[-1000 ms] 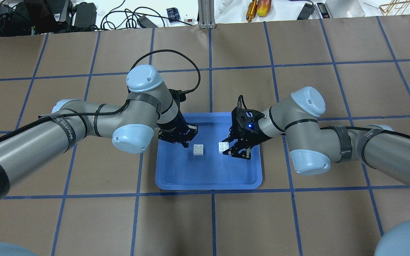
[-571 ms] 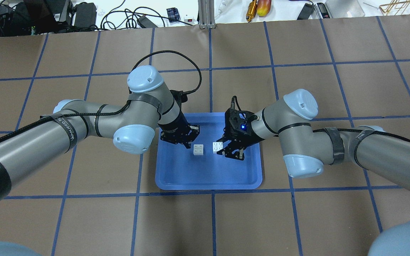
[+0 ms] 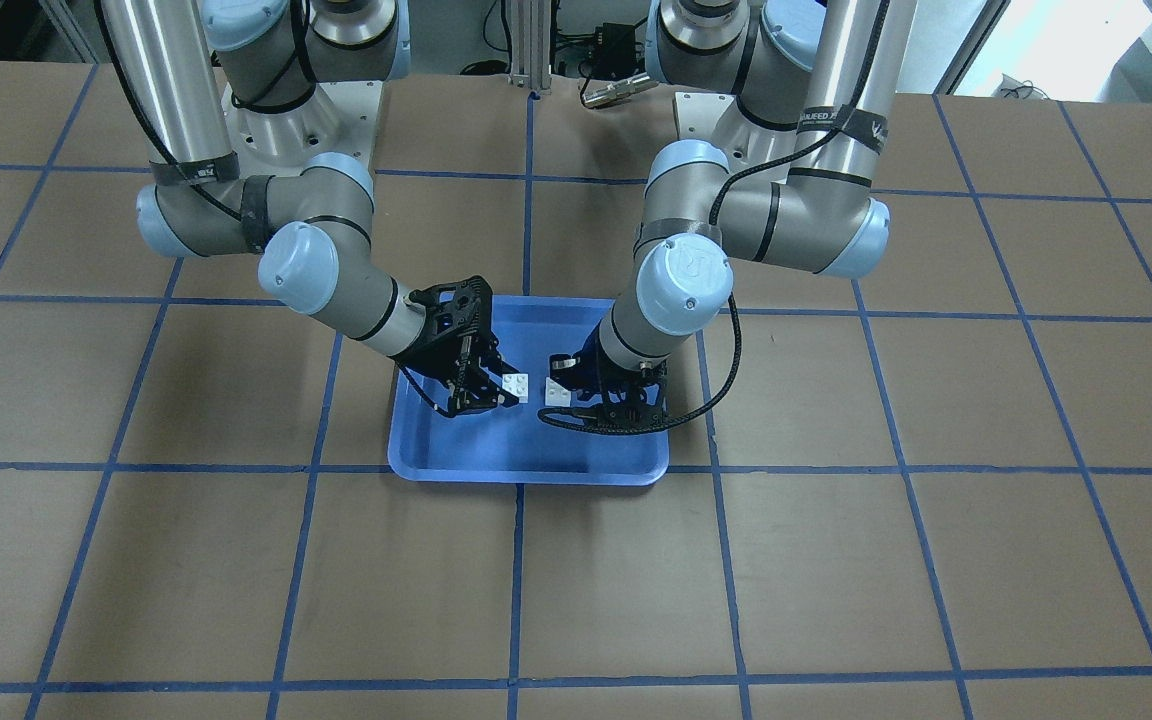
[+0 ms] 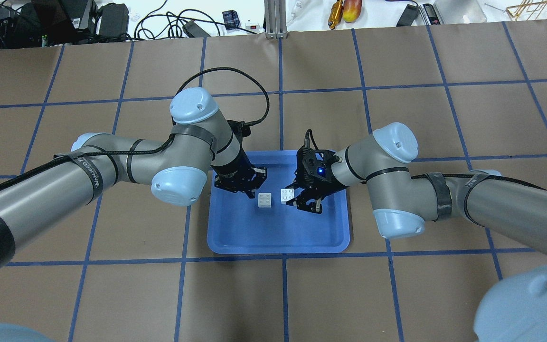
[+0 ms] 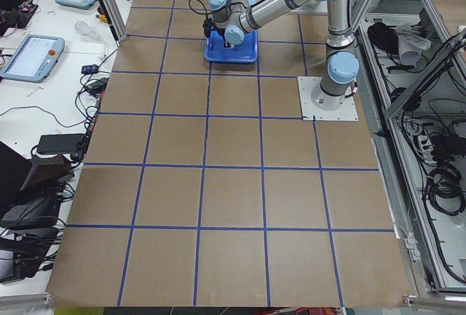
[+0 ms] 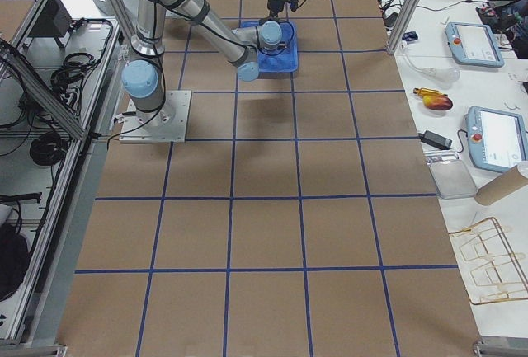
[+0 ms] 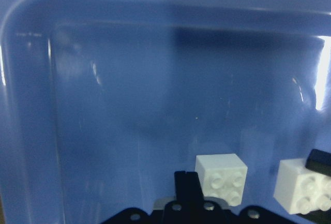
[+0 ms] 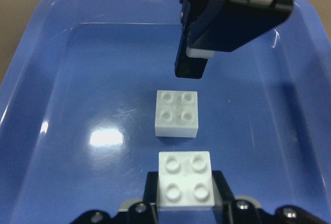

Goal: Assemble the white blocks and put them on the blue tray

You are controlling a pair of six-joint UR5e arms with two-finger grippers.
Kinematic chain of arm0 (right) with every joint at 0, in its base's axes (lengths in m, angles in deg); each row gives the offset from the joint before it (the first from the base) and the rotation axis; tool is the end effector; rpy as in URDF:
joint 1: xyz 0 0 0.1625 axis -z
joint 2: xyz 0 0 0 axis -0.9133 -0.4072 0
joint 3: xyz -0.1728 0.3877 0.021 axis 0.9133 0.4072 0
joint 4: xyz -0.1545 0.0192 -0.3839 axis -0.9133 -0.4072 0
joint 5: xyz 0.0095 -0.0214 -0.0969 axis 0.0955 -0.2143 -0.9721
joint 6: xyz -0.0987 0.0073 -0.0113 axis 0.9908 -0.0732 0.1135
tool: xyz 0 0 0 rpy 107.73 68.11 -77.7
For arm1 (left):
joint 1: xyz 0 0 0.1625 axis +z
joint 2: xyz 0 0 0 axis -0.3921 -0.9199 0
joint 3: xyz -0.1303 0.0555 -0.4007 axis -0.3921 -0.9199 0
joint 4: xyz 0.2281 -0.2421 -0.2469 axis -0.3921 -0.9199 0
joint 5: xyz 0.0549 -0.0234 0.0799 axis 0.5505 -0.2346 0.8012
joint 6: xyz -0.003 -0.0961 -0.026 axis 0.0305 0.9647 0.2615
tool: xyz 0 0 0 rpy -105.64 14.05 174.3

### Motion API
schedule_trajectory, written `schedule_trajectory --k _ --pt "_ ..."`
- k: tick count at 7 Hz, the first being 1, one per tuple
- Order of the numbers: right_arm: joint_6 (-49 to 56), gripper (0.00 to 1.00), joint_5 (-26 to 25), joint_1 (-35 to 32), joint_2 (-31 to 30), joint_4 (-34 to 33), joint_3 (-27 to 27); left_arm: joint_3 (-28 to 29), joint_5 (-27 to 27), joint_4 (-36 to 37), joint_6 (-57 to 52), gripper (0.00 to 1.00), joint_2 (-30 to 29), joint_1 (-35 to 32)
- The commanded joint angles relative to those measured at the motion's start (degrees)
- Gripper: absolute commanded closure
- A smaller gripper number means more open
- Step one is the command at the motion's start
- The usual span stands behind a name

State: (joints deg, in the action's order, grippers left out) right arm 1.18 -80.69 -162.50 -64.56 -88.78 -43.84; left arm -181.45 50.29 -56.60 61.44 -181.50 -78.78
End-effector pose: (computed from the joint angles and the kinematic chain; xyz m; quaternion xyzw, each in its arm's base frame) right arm 0.2485 -0.4564 0.1567 -0.6717 0.6629 -0.2392 0.2285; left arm -0.2631 -0.4886 0.1900 0.0163 -0.9912 -0.0791 0.1053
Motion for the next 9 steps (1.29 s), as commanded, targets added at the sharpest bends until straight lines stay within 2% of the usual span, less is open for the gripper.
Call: schedule_trajectory --k 1,9 --pt "-0.7 1.0 0.0 -0.2 1.1 -1.8 0.0 0.1 0.0 0.0 0.0 0.99 0.0 0.0" --pt "-3.9 1.0 -0.1 -2.7 1.8 -3.6 0.1 0.1 0.0 0.0 0.6 0.99 0.0 -0.3"
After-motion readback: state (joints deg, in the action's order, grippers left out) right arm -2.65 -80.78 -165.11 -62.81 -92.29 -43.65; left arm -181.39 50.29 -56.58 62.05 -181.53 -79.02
